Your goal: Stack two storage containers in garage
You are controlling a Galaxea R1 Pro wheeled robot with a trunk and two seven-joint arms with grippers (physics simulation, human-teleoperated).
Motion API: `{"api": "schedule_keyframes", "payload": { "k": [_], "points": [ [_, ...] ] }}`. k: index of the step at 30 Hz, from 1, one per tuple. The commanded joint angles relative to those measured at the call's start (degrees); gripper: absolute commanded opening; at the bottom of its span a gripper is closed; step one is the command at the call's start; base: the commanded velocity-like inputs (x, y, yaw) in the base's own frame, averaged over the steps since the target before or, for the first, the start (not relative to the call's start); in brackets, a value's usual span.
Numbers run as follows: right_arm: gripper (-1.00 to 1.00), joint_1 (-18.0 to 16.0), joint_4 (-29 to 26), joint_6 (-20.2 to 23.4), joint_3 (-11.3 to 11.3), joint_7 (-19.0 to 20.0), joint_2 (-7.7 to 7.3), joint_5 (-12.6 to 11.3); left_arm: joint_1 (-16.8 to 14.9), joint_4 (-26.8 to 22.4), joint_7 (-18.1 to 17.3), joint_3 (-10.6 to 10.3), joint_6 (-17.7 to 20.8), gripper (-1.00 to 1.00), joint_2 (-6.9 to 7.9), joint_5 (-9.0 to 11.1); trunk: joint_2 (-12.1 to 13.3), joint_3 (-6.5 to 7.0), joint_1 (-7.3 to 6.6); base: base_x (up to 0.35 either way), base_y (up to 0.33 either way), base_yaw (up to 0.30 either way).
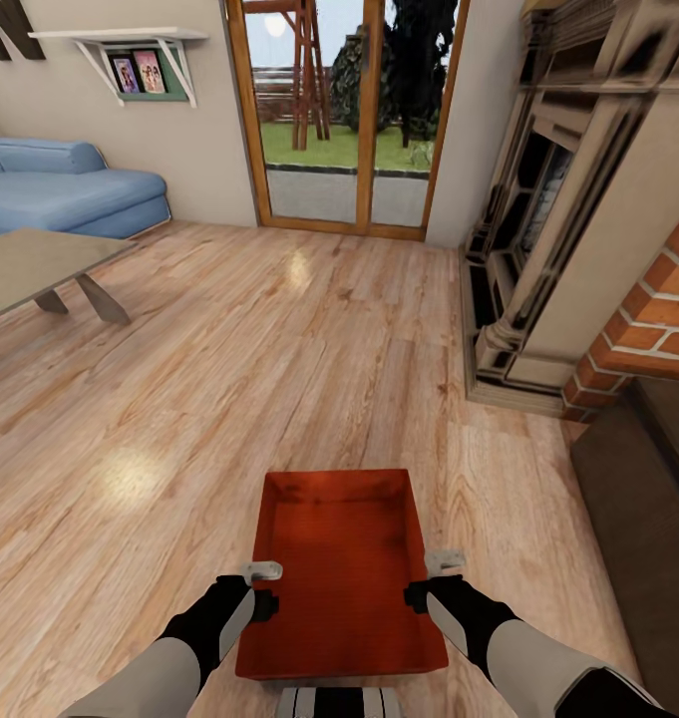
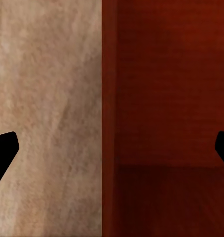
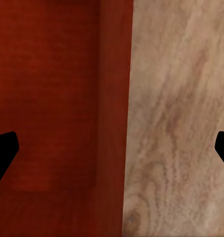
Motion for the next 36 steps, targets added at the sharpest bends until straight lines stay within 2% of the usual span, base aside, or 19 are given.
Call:
{"api": "schedule_keyframes", "payload": {
  "k": [1, 24, 25, 36],
  "points": [
    [1.00, 0.0, -0.1, 0.3, 0.5, -0.4, -0.03, -0.5, 0.0, -0.1, 0.3, 0.0, 0.3, 1.00, -0.01, 0.4, 0.0, -0.04, -0.01, 0.000, 0.000, 0.000],
    [1.00, 0.0, -0.1, 0.3, 0.5, -0.4, 0.10, -0.5, 0.0, 0.0, 2.3, 0.0, 0.3, 1.00, 0.00, 0.4, 0.0, -0.04, -0.01, 0.000, 0.000, 0.000],
    [-1.00, 0.0, -0.1, 0.3, 0.5, -0.4, 0.12, -0.5, 0.0, 0.0, 2.3, 0.0, 0.3, -1.00, 0.00, 0.4, 0.0, -0.04, -0.01, 0.000, 0.000, 0.000],
    [-1.00, 0.0, -0.1, 0.2, 0.5, -0.4, 0.05, -0.5, 0.0, -0.1, 2.3, 0.1, 0.2, -1.00, 0.00, 0.5, 0.0, -0.04, -0.01, 0.000, 0.000, 0.000]
  ]
}}
